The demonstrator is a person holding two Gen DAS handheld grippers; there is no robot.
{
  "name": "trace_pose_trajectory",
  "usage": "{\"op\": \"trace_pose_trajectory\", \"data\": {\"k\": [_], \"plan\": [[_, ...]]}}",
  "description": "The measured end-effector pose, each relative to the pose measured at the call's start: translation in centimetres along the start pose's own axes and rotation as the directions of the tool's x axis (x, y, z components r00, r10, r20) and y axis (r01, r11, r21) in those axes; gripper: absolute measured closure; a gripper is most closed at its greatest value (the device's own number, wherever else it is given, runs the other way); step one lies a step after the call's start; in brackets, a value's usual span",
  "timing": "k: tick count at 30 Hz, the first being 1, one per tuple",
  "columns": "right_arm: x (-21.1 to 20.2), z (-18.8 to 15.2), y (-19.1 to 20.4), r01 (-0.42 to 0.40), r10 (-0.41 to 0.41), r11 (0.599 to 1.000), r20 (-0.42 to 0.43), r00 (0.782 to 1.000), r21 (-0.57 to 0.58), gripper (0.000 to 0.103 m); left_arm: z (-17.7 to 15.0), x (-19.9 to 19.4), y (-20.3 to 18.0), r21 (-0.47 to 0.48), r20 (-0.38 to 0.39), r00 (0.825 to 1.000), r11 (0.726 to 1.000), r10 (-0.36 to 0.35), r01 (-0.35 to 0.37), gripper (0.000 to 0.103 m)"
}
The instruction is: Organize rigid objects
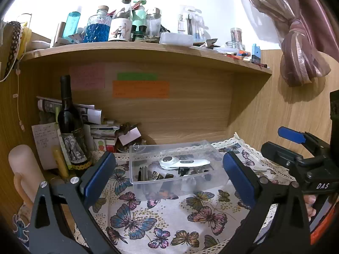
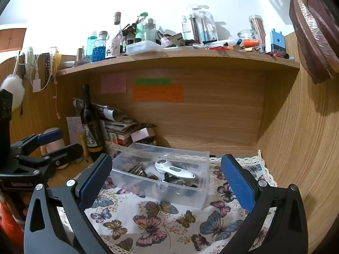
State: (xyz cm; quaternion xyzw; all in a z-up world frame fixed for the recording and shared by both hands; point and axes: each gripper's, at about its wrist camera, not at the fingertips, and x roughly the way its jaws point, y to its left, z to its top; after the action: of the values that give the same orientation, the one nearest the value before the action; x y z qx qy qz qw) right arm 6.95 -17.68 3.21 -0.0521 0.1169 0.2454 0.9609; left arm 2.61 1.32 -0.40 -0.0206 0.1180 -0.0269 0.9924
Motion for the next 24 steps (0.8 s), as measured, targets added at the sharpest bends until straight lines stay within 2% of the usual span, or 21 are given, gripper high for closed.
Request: {"op": "trace_pose_trajectory", "data": {"k": [24], "plan": [[-0.15, 0.12, 0.25, -0.016, 0.016, 1.0, 0.005, 1.0, -0.002, 0.0, 0.0, -0.35, -0.36, 0.014, 0.028, 1.0, 1.0, 0.002, -0.003, 0.0]]}}
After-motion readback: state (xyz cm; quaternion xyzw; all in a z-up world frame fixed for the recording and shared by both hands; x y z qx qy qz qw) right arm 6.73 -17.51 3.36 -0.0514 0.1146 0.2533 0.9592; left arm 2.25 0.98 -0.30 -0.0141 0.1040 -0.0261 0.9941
